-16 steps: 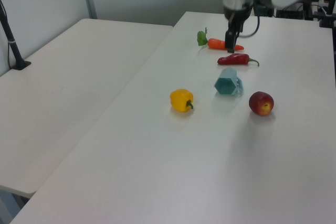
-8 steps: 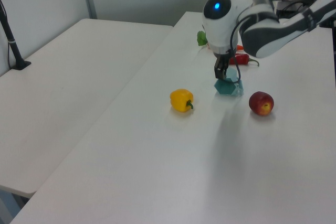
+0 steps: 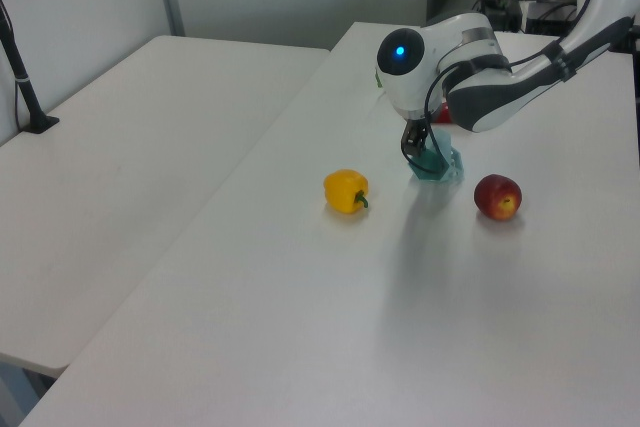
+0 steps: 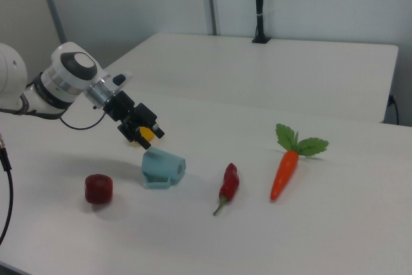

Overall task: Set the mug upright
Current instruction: 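Move the open gripper down toward the light-blue mug lying on its side, then close the gripper on the mug's base end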

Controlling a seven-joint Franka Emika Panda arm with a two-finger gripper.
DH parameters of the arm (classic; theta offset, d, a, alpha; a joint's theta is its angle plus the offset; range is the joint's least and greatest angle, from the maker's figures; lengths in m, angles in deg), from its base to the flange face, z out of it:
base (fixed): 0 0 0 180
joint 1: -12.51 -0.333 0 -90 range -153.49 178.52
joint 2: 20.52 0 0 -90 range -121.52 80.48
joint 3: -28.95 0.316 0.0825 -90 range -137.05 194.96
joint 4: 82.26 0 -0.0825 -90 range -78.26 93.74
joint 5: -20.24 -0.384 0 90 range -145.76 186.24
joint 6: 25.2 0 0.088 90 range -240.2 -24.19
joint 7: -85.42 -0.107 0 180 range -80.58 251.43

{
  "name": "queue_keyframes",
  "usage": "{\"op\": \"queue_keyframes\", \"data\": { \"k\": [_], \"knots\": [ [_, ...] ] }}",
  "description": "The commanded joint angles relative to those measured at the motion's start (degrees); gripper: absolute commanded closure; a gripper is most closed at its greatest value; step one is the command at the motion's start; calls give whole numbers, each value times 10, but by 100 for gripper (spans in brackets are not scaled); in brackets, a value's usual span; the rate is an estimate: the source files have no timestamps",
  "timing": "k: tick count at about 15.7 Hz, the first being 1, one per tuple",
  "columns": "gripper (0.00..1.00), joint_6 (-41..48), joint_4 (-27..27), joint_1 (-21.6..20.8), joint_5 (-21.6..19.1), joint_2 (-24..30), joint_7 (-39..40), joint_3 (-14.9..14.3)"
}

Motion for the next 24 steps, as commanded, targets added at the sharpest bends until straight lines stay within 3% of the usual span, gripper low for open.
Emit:
{"op": "queue_keyframes", "data": {
  "k": [1,6,14,15,16,17,18,20,24],
  "knots": [
    [0,-19,0,-4,10,-15,-6,-6],
    [0,-18,11,-1,12,-15,-3,-6],
    [0,-15,45,19,54,-16,-3,-23],
    [0,-17,61,19,75,-16,-3,-23],
    [7,-19,75,19,86,-16,-3,-23],
    [27,-19,81,19,93,-16,-2,-23],
    [54,-20,82,19,93,-18,-2,-23],
    [99,-23,83,18,89,-22,-4,-23],
    [100,-20,80,19,85,-19,-7,-23]
  ]
}}
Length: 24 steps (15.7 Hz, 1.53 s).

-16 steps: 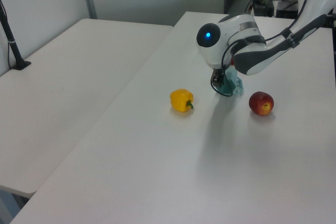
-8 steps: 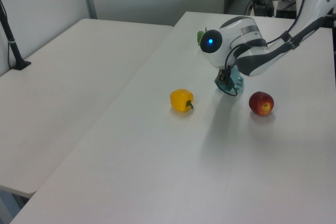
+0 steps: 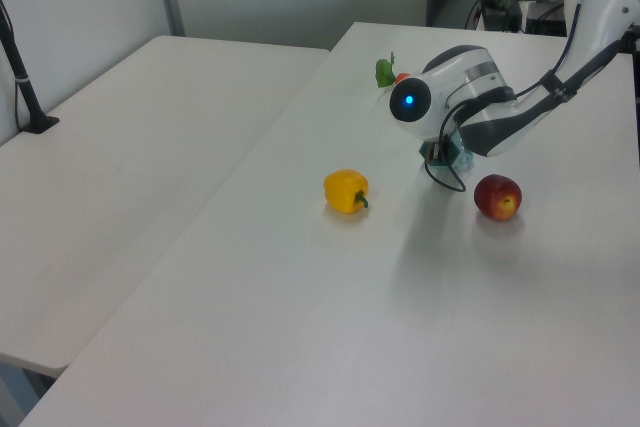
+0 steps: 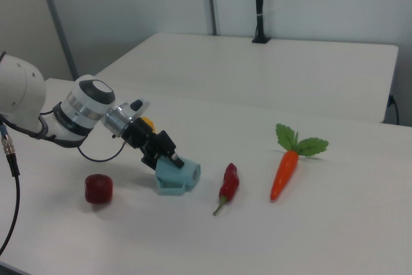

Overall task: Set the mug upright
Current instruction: 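Close the gripper on the mug's base end, then lift and rotate the mug so its opening faces up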

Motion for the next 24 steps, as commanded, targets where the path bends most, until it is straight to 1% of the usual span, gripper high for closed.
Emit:
{"op": "queue_keyframes", "data": {
  "k": [1,3,5,7,8,11,13,15,18,19,22,24],
  "knots": [
    [100,-16,12,-3,-9,6,-4,-3],
    [100,-13,3,-3,-40,20,12,-2],
    [100,-10,-1,-3,-101,40,79,-2],
    [100,3,-3,-4,-146,67,121,-1],
    [100,5,-14,-4,-164,75,129,-1],
    [100,7,-54,-5,-235,84,145,3],
    [100,8,-88,-4,-311,89,151,3],
    [100,2,-104,-4,-382,89,171,4],
    [100,-29,-104,-4,-495,83,271,3],
    [100,-46,-103,-6,-519,82,293,3],
    [100,-57,-101,-6,-538,62,346,6],
    [100,-87,-99,-4,-573,43,385,7]
  ]
}}
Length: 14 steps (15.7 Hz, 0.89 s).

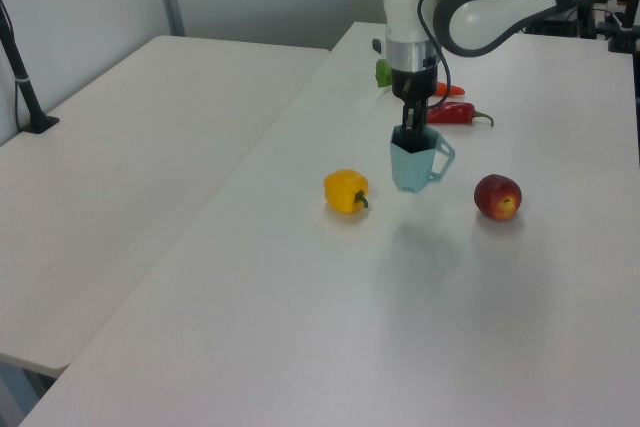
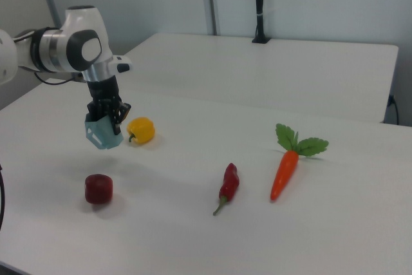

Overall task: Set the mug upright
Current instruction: 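Lift and rotate the mug so its opening faces up, then lower the upright mug onto the table and open the gripper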

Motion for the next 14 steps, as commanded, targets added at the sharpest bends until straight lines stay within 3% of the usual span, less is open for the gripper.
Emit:
{"op": "queue_keyframes", "data": {
  "k": [1,3,9,10,11,12,13,14],
  "knots": [
    [100,-56,6,-1,-60,-27,83,1],
    [100,-63,12,-1,-71,-39,120,1],
    [98,-63,13,-1,-77,-56,127,2],
    [73,-63,14,-1,-76,-56,127,2],
    [38,-63,15,-1,-74,-56,125,1],
    [18,-63,15,-2,-74,-56,123,2],
    [0,-63,15,-3,-73,-55,122,2],
    [0,-62,15,-4,-71,-54,122,1]
  ]
}}
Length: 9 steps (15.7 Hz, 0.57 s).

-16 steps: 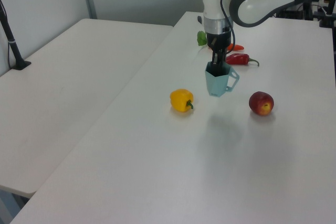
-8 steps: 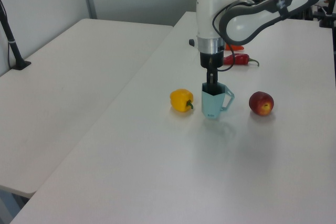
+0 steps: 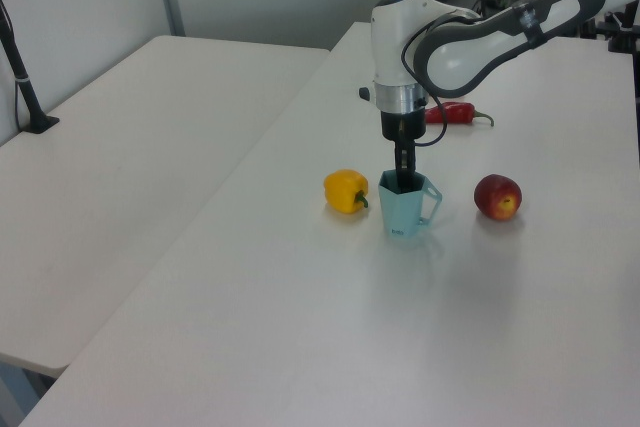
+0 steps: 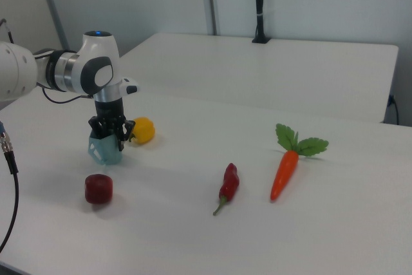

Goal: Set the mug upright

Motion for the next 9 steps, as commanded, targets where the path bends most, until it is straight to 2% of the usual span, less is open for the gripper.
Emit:
{"op": "queue_keyframes", "data": {
  "k": [1,5,9],
  "knots": [
    [0,-7,11,-3,-7,12,8,0],
    [0,23,5,-5,-5,72,-16,0],
    [0,94,-2,0,-8,161,-77,-1]
  ]
}}
